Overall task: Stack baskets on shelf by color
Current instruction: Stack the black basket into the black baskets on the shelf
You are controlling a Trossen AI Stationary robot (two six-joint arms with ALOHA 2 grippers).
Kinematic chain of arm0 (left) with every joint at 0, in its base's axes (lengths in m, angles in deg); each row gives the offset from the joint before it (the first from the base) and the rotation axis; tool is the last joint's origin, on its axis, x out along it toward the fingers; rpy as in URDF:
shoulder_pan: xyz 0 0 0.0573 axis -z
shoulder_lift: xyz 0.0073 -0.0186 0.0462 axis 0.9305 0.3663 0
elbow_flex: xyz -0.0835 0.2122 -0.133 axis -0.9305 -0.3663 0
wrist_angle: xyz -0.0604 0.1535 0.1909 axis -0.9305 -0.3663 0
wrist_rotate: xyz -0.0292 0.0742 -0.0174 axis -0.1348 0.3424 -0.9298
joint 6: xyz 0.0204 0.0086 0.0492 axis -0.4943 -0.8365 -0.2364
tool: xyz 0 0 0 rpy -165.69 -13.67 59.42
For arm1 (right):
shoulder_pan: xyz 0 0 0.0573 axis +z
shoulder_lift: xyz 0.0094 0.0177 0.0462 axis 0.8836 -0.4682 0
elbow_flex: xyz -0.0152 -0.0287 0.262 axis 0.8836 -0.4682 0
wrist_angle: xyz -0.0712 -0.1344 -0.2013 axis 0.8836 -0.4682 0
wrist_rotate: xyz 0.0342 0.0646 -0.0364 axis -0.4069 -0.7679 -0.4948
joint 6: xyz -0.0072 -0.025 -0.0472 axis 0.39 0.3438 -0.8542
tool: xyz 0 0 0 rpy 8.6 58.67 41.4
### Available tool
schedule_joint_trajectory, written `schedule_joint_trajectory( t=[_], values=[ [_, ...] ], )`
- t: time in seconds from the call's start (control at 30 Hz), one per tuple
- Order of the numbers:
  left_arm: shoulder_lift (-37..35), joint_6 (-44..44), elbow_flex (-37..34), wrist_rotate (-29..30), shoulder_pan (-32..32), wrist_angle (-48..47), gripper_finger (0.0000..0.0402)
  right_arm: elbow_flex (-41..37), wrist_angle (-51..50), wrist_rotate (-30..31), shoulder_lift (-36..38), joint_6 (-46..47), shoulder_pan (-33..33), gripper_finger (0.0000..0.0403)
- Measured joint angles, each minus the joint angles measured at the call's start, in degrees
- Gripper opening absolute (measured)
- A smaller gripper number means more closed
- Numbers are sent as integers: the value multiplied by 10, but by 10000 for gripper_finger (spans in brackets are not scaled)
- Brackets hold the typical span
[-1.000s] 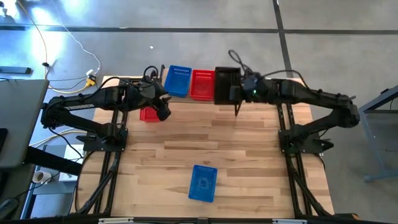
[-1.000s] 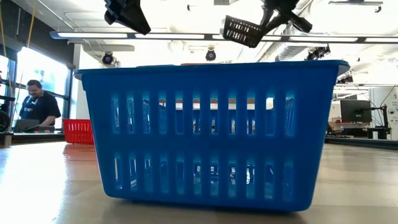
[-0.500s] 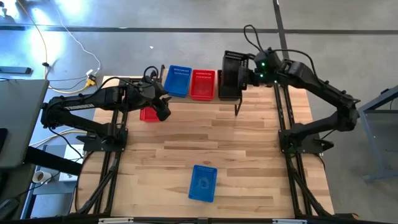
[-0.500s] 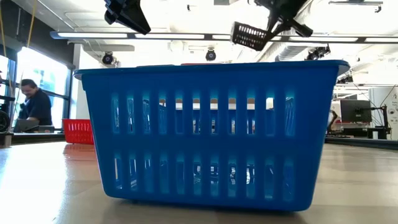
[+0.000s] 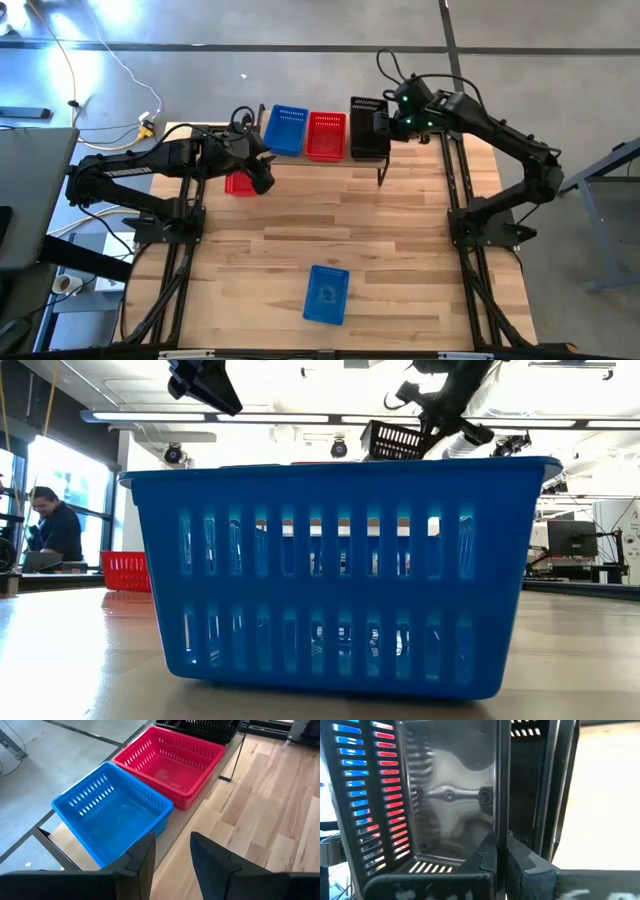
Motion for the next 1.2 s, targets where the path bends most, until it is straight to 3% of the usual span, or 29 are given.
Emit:
schedule_joint_trajectory(
  t=[1.2],
  values=[
    [0,-2,0,0,0,0,115,0,-30,1,-37,-5,-18,9]
  ],
)
